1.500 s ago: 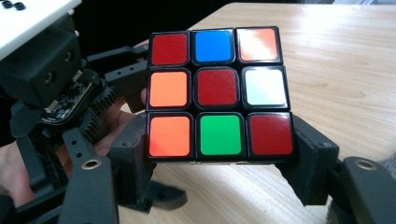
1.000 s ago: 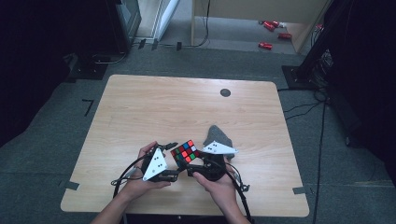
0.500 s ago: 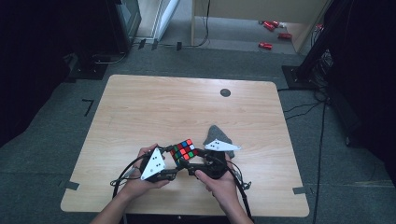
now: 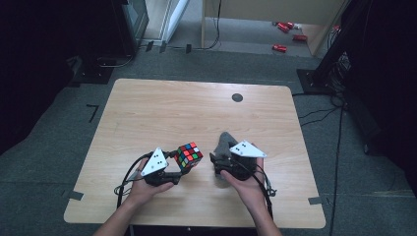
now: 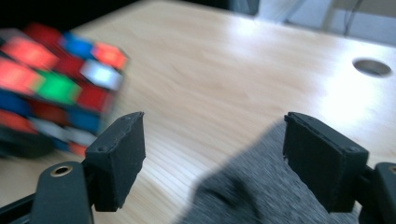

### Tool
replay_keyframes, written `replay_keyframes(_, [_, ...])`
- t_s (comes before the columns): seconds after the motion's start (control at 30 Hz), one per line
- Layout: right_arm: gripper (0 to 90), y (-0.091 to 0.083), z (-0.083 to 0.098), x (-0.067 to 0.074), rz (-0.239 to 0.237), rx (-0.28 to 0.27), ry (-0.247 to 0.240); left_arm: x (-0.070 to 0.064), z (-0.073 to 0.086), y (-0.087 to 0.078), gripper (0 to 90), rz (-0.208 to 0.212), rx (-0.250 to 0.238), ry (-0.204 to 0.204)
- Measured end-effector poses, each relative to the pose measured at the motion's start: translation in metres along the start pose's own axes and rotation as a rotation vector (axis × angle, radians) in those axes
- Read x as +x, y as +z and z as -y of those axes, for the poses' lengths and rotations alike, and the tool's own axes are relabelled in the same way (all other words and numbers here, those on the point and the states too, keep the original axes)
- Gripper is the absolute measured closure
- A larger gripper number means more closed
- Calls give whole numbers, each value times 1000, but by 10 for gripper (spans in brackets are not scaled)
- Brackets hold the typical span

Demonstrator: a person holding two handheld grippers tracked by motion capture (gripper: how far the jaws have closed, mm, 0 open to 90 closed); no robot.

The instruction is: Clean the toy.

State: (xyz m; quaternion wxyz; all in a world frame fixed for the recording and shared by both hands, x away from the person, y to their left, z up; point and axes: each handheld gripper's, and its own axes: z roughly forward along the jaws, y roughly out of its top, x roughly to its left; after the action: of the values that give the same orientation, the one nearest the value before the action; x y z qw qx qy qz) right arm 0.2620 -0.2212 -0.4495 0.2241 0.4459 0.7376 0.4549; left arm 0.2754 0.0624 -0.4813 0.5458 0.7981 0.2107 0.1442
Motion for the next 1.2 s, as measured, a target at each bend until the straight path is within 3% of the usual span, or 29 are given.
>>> replay_keyframes(0.13, [131, 17, 17, -10, 75, 133, 7, 4, -2, -1, 345, 49, 8, -34])
replay_keyframes(0.27, [99, 29, 29, -12, 144, 191, -6, 6, -2, -3, 345, 44, 13, -63])
replay_keyframes(0.37, [61, 36, 36, -19, 151, 236, 32, 9, -1, -4, 346, 76, 20, -114])
replay_keyframes(0.47, [49, 40, 42, -25, 139, 277, 76, 9, -2, -5, 345, 80, 15, -120])
replay_keyframes(0.67, [48, 43, 46, -26, 133, 295, 76, 7, -2, -4, 345, 98, 19, -112])
replay_keyframes(0.83, [73, 43, 51, -25, 140, 267, 88, 7, -2, -3, 345, 77, 29, -111])
replay_keyframes(0.93, [194, 41, 53, -24, 135, 243, 84, 9, -1, -4, 345, 74, 22, -129])
replay_keyframes(1.03, [419, 36, 53, -24, 112, 219, 78, 11, 0, -6, 345, 69, 14, -140])
replay_keyframes(1.1, [523, 33, 53, -25, 104, 207, 78, 12, 0, -7, 345, 67, 12, -144])
replay_keyframes(1.2, [616, 30, 52, -26, 95, 196, 82, 13, 0, -7, 345, 68, 11, -143])
